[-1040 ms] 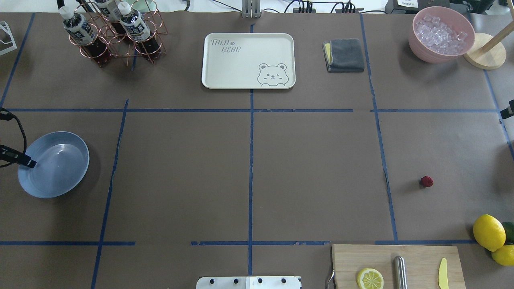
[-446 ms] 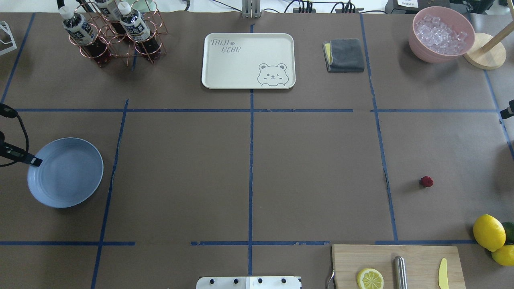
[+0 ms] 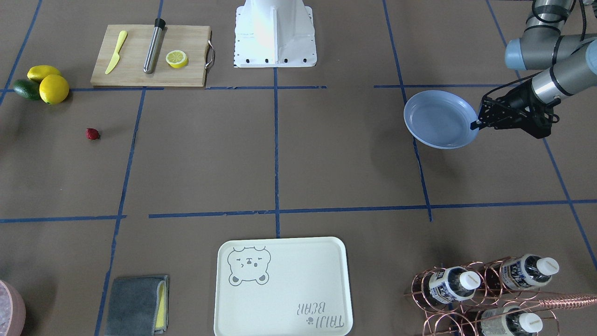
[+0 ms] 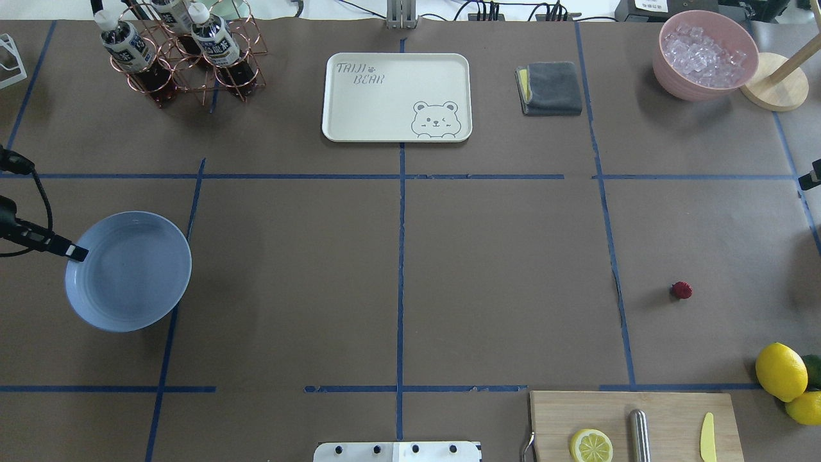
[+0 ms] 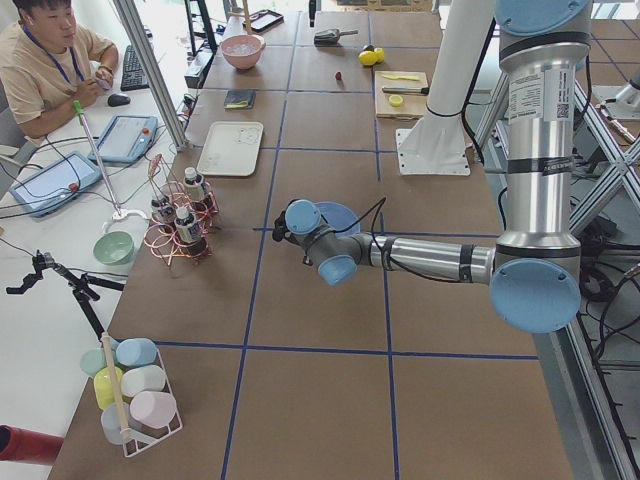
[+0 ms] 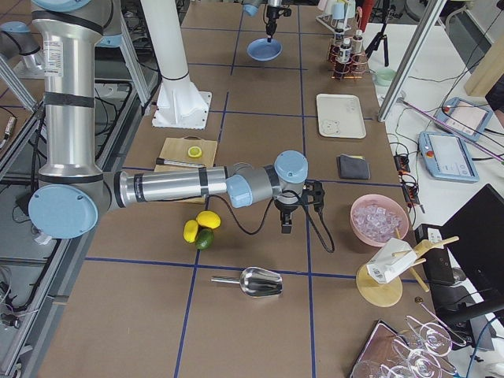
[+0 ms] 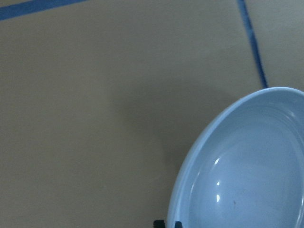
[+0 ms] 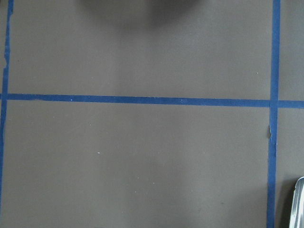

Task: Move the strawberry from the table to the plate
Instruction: 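Slide the light blue plate with the left gripper toward the table center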

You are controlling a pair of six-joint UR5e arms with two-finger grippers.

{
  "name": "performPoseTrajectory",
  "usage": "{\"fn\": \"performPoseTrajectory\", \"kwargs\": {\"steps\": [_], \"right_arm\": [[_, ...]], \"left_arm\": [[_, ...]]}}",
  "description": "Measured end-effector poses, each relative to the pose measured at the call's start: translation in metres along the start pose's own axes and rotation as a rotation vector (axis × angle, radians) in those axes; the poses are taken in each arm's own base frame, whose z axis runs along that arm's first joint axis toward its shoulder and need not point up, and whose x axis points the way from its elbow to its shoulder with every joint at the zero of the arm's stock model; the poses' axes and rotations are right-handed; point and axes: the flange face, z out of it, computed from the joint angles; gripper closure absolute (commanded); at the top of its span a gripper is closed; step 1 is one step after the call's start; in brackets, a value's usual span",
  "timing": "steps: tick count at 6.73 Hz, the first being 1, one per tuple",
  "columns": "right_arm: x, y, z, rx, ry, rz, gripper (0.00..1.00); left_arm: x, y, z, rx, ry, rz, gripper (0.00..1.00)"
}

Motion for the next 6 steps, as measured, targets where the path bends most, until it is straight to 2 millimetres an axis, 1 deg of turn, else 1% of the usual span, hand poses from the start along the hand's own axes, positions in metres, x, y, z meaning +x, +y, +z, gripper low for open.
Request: {"fn": "performPoseTrajectory", "kwargs": {"steps": [1, 2, 3, 4, 5, 6], "right_arm": [[-0.003, 0.000, -0.001, -0.003, -0.013, -0.003, 0.00], [-0.008, 0.001, -0.002, -0.010, -0.039, -0.008, 0.00], [-0.015, 0.002, -0.002, -0.018, -0.062, -0.017, 0.00], [-0.023, 0.003, -0.002, -0.026, -0.080, -0.031, 0.00], [-0.032, 0.004, -0.001, -0.034, -0.095, -0.046, 0.00], [-0.039, 0.005, 0.000, -0.039, -0.104, -0.060, 0.00]], "left_arm": [[0.035, -0.027, -0.005, 0.027, 0.038, -0.059, 1.00], [0.080, -0.062, -0.002, 0.043, 0.081, -0.128, 1.00], [0.139, -0.091, 0.019, 0.040, 0.121, -0.186, 1.00], [0.201, -0.112, 0.056, 0.043, 0.143, -0.233, 1.00], [0.259, -0.122, 0.107, 0.050, 0.148, -0.277, 1.00], [0.296, -0.123, 0.154, 0.068, 0.132, -0.305, 1.00]]}}
